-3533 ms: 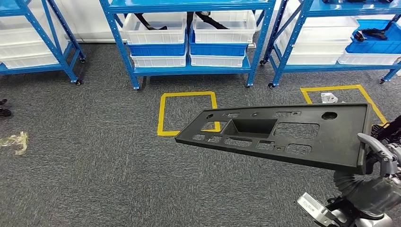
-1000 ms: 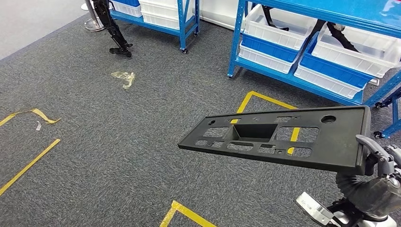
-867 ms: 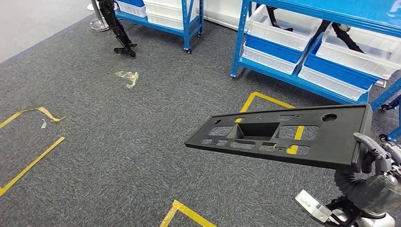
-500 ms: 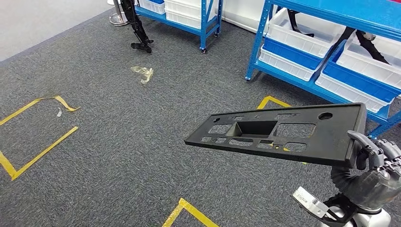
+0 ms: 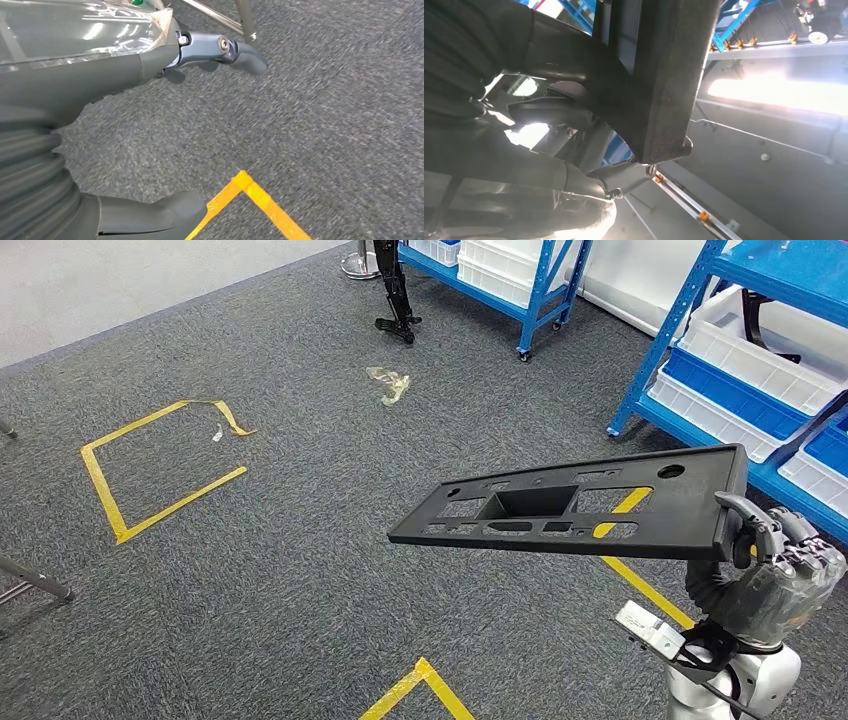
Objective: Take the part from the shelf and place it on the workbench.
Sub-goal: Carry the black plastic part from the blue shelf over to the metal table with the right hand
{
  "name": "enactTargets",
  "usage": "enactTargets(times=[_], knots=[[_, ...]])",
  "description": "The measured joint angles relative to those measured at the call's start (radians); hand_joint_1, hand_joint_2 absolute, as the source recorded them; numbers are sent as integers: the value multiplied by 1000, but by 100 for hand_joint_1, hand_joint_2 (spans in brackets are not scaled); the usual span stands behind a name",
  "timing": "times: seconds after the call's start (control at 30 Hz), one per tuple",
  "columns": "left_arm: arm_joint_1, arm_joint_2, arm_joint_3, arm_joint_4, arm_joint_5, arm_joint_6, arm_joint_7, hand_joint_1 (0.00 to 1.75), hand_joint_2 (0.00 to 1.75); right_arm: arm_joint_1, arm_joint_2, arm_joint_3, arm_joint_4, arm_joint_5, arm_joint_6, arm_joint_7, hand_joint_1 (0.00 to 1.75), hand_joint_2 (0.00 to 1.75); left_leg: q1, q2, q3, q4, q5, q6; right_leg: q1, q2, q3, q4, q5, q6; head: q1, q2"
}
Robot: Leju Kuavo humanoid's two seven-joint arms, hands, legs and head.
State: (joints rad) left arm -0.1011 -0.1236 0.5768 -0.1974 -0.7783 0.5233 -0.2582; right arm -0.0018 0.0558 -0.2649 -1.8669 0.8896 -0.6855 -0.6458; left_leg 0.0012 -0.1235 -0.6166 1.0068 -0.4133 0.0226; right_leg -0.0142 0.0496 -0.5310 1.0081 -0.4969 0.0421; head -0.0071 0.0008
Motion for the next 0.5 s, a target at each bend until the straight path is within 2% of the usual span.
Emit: enactTargets(times=[0.03, 0.07, 0.1, 0.17, 0.2, 0.23, 0.27, 0.3, 0.33, 0.4, 0.43, 0.47, 0.5], knots=[[1, 1, 0, 0, -1, 1, 1, 0, 175, -5, -3, 6, 6, -2, 0, 5, 175, 175, 2, -5, -3, 0, 2, -5, -3, -9, 1, -1, 4, -8, 0, 0], [1, 1, -1, 0, -1, 2, 3, 0, 175, -12, -6, 13, 12, -4, 0, 10, 175, 175, 1, 5, -8, 7, -3, -10, -6, -18, 2, -3, 7, -15, 0, 0], [0, 1, -1, 0, -2, 2, 5, 0, 175, -20, -10, 19, 19, -6, 0, 15, 175, 175, 1, 27, -20, 32, -19, -14, -10, -29, 3, -5, 9, -24, -2, 0], [-4, 0, -4, 0, -3, 3, 11, 0, 175, -36, -17, 34, 36, -4, 0, 27, 175, 175, 0, 86, -73, 145, -82, -22, -9, -52, 4, -7, 9, -36, -4, 0], [-5, 0, -7, 0, -4, 2, 14, 0, 175, -44, -20, 42, 45, 0, 0, 35, 175, 175, 3, 105, -109, 217, -114, -26, -7, -64, 4, -7, 9, -39, -5, 0], [-6, -1, -9, 0, -7, 2, 16, 0, 175, -52, -22, 50, 54, 6, 0, 45, 175, 175, 5, 113, -138, 275, -134, -29, -5, -76, 3, -7, 8, -39, -5, 0], [-6, -1, -12, 0, -10, 2, 19, 0, 175, -60, -23, 59, 62, 16, 0, 54, 175, 175, 7, 117, -149, 298, -135, -31, -4, -89, 3, -6, 8, -39, -5, 0], [-6, -1, -15, 0, -12, 1, 21, 0, 175, -68, -23, 68, 68, 25, 0, 62, 175, 175, 8, 122, -141, 282, -118, -32, -4, -100, 4, -6, 7, -39, -5, 0], [-6, 0, -18, 0, -15, 1, 24, 0, 175, -77, -24, 77, 73, 34, 0, 70, 175, 175, 9, 131, -111, 227, -88, -31, -4, -111, 5, -6, 6, -39, -5, 0], [-9, 0, -24, 0, -18, 1, 29, 0, 175, -92, -26, 93, 80, 45, 0, 83, 175, 175, 6, 176, -32, 85, -33, -24, 2, -131, 9, -5, 1, -34, -5, 0], [-12, 0, -26, 0, -20, 0, 32, 0, 175, -100, -29, 100, 83, 49, 0, 87, 175, 175, 3, 192, -7, 37, -20, -18, 7, -140, 11, -5, -2, -29, -3, 0], [-14, 0, -28, -1, -21, 0, 35, 0, 175, -107, -32, 106, 86, 50, 0, 89, 175, 175, 0, 200, 3, 15, -16, -13, 11, -149, 12, -5, -4, -25, -2, 0], [-16, 0, -30, -1, -22, 0, 37, 0, 175, -113, -36, 112, 89, 49, 0, 90, 175, 175, -4, 191, 1, 12, -16, -7, 14, -160, 13, -6, -6, -20, -1, 0]])
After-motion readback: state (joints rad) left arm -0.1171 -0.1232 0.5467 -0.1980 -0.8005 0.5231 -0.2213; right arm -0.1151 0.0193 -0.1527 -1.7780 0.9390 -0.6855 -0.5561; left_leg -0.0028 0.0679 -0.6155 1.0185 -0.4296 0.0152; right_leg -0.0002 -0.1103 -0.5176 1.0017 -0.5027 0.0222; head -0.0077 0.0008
